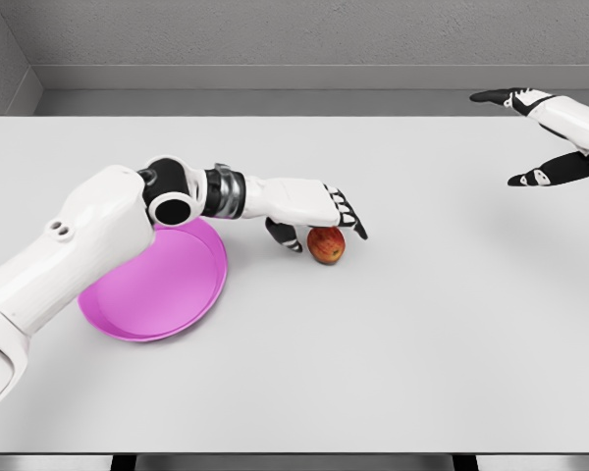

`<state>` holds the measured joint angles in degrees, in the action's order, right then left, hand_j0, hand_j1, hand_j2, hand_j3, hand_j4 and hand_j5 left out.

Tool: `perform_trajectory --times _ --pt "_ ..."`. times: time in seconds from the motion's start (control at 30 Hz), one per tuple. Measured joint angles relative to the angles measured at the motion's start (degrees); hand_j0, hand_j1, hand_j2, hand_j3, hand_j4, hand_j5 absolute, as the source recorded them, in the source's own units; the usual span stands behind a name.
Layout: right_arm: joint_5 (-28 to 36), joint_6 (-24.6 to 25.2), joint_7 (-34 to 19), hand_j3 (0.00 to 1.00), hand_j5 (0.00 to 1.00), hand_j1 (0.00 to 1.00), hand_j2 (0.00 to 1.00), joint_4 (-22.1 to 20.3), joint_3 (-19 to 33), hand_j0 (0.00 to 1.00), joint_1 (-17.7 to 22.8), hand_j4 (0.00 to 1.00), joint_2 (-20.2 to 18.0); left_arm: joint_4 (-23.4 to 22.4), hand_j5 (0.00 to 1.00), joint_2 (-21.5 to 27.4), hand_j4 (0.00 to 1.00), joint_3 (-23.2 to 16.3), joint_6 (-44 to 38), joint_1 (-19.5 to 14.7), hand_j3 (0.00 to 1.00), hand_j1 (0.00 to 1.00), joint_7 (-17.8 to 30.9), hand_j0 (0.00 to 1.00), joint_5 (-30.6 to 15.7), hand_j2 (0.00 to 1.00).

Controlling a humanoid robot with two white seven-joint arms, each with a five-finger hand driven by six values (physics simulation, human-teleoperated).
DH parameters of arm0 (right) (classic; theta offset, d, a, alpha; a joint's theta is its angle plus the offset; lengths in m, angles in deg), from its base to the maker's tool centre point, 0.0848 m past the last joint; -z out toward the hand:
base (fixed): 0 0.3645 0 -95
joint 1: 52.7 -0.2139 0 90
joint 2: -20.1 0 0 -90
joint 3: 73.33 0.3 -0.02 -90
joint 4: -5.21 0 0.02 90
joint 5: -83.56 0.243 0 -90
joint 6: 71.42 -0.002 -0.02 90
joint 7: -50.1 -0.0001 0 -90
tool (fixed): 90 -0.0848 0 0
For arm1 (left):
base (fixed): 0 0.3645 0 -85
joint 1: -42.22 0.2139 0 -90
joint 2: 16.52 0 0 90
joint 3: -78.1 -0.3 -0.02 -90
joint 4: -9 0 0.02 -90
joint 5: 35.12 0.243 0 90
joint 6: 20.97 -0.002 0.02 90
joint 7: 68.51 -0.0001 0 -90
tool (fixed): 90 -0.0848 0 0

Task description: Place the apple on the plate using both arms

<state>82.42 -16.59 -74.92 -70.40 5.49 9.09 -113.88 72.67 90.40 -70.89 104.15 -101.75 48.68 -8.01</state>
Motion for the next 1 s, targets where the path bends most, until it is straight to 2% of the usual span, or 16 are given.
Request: perform_trajectory --times 0.3,0.4,0.63,0.8,1.0 --pt "0.0 0.0 0.0 1.0 1.0 1.0 1.0 -0.01 0.0 1.0 0.0 1.0 0.0 -0.87 0.89 -0.69 0.89 -1.11 0.0 -0.09 0.89 0.89 0.0 0.89 0.3 0.89" --pt "0.0 0.0 0.0 1.0 1.0 1.0 1.0 -0.03 0.0 1.0 0.0 1.0 0.05 -0.9 0.83 -0.82 0.83 -1.76 0.0 -0.09 0.83 0.83 0.0 0.83 0.35 0.83" --pt "0.0 0.0 0.0 1.0 1.0 1.0 1.0 -0.03 0.0 1.0 -0.09 1.0 0.12 -1.18 0.82 -1.13 0.82 -2.37 0.0 -0.09 0.82 0.82 -0.06 0.82 1.21 0.82" --pt "0.0 0.0 0.0 1.0 1.0 1.0 1.0 -0.04 0.0 1.0 -0.09 1.0 0.12 -1.26 0.7 -1.09 0.7 -2.42 0.0 -0.09 0.7 0.7 -0.04 0.7 1.39 0.7" --pt "0.0 0.0 0.0 1.0 1.0 1.0 1.0 -0.04 0.0 1.0 -0.09 1.0 0.09 -1.27 0.63 -0.96 0.63 -2.43 -0.01 -0.09 0.63 0.63 -0.03 0.63 1.51 0.63"
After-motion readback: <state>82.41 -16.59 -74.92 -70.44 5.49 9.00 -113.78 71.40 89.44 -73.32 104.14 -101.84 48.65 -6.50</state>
